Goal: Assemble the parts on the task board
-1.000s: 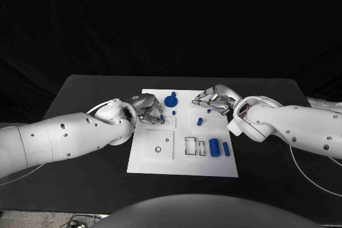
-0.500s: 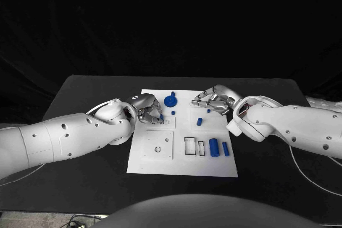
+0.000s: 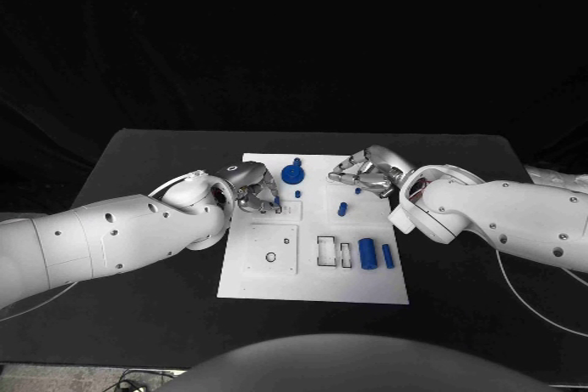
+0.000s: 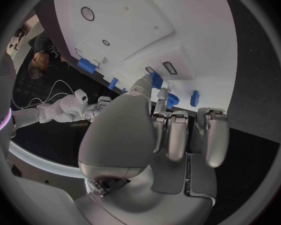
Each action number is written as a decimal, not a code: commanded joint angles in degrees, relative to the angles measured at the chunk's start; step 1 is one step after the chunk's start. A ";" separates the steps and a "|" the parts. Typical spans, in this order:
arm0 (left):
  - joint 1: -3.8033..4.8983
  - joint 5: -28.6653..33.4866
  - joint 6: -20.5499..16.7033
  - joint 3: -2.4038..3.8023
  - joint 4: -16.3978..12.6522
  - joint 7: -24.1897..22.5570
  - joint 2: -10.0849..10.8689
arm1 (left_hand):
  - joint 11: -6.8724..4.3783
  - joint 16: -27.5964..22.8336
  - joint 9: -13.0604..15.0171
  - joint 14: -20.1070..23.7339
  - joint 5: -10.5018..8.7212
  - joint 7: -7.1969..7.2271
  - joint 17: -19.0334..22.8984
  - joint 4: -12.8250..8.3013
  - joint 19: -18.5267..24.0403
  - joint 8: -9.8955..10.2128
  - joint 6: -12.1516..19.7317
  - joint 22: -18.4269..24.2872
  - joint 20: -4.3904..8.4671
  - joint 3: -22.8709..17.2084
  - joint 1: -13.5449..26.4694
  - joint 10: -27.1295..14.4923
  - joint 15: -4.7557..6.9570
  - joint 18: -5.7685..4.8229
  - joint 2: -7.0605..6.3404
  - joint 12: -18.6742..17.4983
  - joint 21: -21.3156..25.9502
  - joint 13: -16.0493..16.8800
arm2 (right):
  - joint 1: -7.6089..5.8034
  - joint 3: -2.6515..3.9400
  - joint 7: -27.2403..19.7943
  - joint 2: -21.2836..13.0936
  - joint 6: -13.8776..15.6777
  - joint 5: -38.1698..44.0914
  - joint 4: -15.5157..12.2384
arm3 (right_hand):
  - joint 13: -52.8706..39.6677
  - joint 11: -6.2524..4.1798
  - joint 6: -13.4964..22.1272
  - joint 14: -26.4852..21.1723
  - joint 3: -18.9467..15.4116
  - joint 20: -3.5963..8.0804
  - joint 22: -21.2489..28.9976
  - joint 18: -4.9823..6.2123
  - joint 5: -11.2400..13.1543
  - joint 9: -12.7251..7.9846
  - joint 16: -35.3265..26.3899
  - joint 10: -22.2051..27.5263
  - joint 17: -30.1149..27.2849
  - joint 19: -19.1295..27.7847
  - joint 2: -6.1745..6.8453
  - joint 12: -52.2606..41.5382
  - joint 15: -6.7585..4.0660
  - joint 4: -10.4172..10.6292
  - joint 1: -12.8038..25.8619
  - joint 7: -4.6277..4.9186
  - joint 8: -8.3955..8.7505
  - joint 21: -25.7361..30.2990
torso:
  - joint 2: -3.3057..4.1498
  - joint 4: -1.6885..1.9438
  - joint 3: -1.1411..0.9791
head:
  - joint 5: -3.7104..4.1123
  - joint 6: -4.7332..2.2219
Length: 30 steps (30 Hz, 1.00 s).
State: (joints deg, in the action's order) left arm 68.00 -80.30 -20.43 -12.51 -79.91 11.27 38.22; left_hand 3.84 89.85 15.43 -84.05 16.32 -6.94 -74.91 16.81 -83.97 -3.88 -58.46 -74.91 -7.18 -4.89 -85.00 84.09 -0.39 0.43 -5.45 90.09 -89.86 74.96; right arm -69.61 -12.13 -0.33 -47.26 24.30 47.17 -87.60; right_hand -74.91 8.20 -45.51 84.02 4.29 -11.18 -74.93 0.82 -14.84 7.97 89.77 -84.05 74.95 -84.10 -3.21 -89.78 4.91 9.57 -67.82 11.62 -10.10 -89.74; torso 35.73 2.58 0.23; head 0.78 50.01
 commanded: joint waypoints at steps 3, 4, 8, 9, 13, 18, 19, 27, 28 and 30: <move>-0.02 0.59 0.60 0.04 0.01 -1.26 -0.10 | -0.71 0.15 -0.45 -5.95 -0.26 0.33 -15.09 -0.12 -6.03 -0.41 -1.25 -15.09 -0.31 -1.79 -0.96 5.91 0.58 -0.43 0.89 -0.09 -0.14 15.04 | 0.04 0.01 0.17 0.03 -0.70 0.57 0.02 | -15.09 0.23 -0.27 5.98 -0.03 -0.29 -15.07 -0.82 -0.51 0.10 0.23 -5.95 15.05 -5.90 -0.42 -0.22 0.37 0.33 0.29 0.67 -0.34 -0.26 | -0.03 -0.02 -0.01 | -0.02 -0.01; -0.02 0.65 0.52 0.04 0.03 -1.42 -0.11 | -0.79 0.15 -0.54 -5.95 -0.29 0.41 -15.09 -0.15 -6.03 -0.45 -1.54 -15.09 -0.32 -2.18 -1.21 5.91 0.65 -0.43 1.07 -0.09 -0.14 15.04 | 0.04 0.01 0.18 0.02 -0.69 0.57 0.02 | -15.09 0.23 -0.27 5.98 -0.03 -0.29 -15.07 -0.82 -0.51 0.10 0.23 -5.95 15.05 -5.90 -0.42 -0.22 0.37 0.33 0.29 0.67 -0.34 -0.26 | -0.05 -0.02 -0.02 | -0.02 -0.01; -0.03 0.87 0.00 0.04 0.05 -2.14 -0.08 | -1.01 0.15 -0.79 -5.95 -0.35 0.67 -15.09 -0.23 -6.03 -0.58 -2.46 -15.09 -0.36 -3.28 -1.83 5.91 0.85 -0.43 1.52 -0.09 -0.14 15.04 | 0.04 0.01 0.22 0.03 -0.68 0.58 0.05 | -15.09 0.23 -0.27 5.98 -0.03 -0.29 -15.07 -0.82 -0.51 0.10 0.23 -5.95 15.05 -5.90 -0.42 -0.22 0.37 0.33 0.29 0.67 -0.34 -0.26 | -0.01 0.00 -0.02 | -0.02 -0.01; -0.03 0.91 -0.12 0.04 0.04 -2.29 -0.06 | -1.03 0.15 -0.81 -5.95 -0.35 0.69 -15.09 -0.24 -6.03 -0.59 -2.54 -15.09 -0.36 -3.38 -1.89 5.91 0.86 -0.43 1.56 -0.09 -0.14 15.04 | 0.04 0.01 0.23 0.03 -0.69 0.59 0.05 | -15.09 0.23 -0.27 5.98 -0.03 -0.29 -15.07 -0.82 -0.51 0.10 0.23 -5.95 15.05 -5.90 -0.42 -0.22 0.37 0.33 0.29 0.67 -0.34 -0.26 | -0.01 0.00 -0.02 | -0.02 -0.01; -0.03 1.00 -0.73 0.04 0.02 -2.82 0.05 | -1.10 0.15 -0.90 -5.95 -0.37 0.78 -15.09 -0.25 -6.03 -0.62 -2.84 -15.09 -0.38 -3.72 -2.06 5.91 0.93 -0.43 1.69 -0.09 -0.14 15.04 | 0.04 0.01 0.27 0.04 -0.70 0.60 0.10 | -15.09 0.23 -0.27 5.98 -0.03 -0.29 -15.07 -0.82 -0.51 0.10 0.23 -5.95 15.05 -5.90 -0.42 -0.22 0.37 0.33 0.29 0.67 -0.34 -0.26 | -0.03 0.00 -0.02 | 0.05 -0.05; -0.03 1.08 -1.39 0.04 -0.13 -3.39 0.32 | -1.11 0.15 -0.92 -5.95 -0.37 0.79 -15.09 -0.25 -6.03 -0.61 -2.87 -15.09 -0.38 -3.77 -2.09 5.91 0.94 -0.43 1.72 -0.09 -0.14 15.04 | 0.05 0.01 0.36 0.02 -0.76 0.61 0.15 | -15.09 0.24 -0.28 5.98 -0.01 -0.30 -15.07 -0.82 -0.72 0.11 0.23 -5.95 15.05 -5.90 -0.44 -0.22 0.39 0.32 0.27 0.68 -0.37 -0.26 | -0.01 0.01 -0.01 | 0.11 -0.12; -0.03 1.10 -1.56 0.04 -0.19 -3.60 0.42 | -1.12 0.15 -0.94 -5.95 -0.37 0.79 -15.09 -0.25 -6.03 -0.61 -2.90 -15.09 -0.38 -3.82 -2.10 5.91 0.95 -0.43 1.75 -0.09 -0.14 15.04 | 0.05 0.01 0.39 0.01 -0.77 0.62 0.16 | -15.09 0.24 -0.28 5.98 -0.01 -0.30 -15.07 -0.82 -0.72 0.11 0.23 -5.95 15.05 -5.90 -0.44 -0.22 0.39 0.32 0.27 0.68 -0.37 -0.26 | -0.01 0.01 -0.01 | 0.13 -0.13; 0.00 2.75 -2.55 0.08 -1.40 -5.79 1.58 | -1.16 0.15 -1.07 -5.95 -0.44 0.80 -15.09 -0.06 -6.03 -0.58 -3.17 -15.09 -0.39 -4.00 -1.75 5.91 1.02 -0.43 1.84 -0.09 -0.14 15.04 | 0.08 0.00 0.50 0.03 -0.79 0.67 0.31 | -15.09 0.24 -0.28 5.98 -0.01 -0.30 -15.07 -0.82 -0.72 0.11 0.23 -5.95 15.05 -5.90 -0.44 -0.22 0.39 0.32 0.27 0.68 -0.37 -0.26 | -0.04 0.00 -0.01 | 0.27 -0.10; 0.02 3.21 -2.39 0.09 -1.64 -6.05 1.75 | -1.16 0.15 -1.13 -5.95 -0.46 0.80 -15.09 -0.02 -6.03 -0.55 -3.22 -15.09 -0.40 -4.03 -1.53 5.91 1.03 -0.43 1.88 -0.09 -0.14 15.04 | 0.09 0.00 0.51 0.05 -0.80 0.67 0.34 | -15.09 0.24 -0.28 5.98 -0.01 -0.30 -15.07 -0.82 -0.72 0.11 0.23 -5.95 15.05 -5.90 -0.44 -0.22 0.39 0.32 0.27 0.68 -0.37 -0.26 | -0.05 0.01 -0.01 | 0.27 -0.10; 0.10 4.24 -1.76 0.11 -2.20 -6.65 2.09 | -1.17 0.15 -1.33 -5.95 -0.51 0.80 -15.09 0.02 -6.03 -0.40 -3.26 -15.09 -0.39 -4.05 -0.80 5.91 1.06 -0.43 1.92 -0.09 -0.14 15.04 | 0.10 0.00 0.52 0.11 -0.81 0.68 0.41 | -15.09 0.24 -0.28 5.98 -0.01 -0.30 -15.07 -0.82 -0.72 0.11 0.23 -5.95 15.05 -5.90 -0.44 -0.22 0.39 0.32 0.27 0.68 -0.37 -0.26 | -0.06 0.02 0.00 | 0.23 -0.11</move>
State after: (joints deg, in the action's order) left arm 68.00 -78.34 -21.98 -12.47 -81.64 7.11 40.25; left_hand 3.16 89.85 14.15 -84.03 15.78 -6.13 -74.91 16.83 -83.97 -4.16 -61.32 -74.91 -7.18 -8.64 -86.75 83.94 0.42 0.43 -3.69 90.09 -89.86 74.96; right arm -69.57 -12.13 0.11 -47.22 24.25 47.22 -87.23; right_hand -74.90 8.20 -45.51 84.02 4.29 -11.18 -74.91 0.82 -15.20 8.00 89.77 -84.05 74.93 -84.10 -3.21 -89.78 4.91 9.57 -67.82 11.62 -10.19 -89.74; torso 35.71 2.58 0.21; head 1.02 49.89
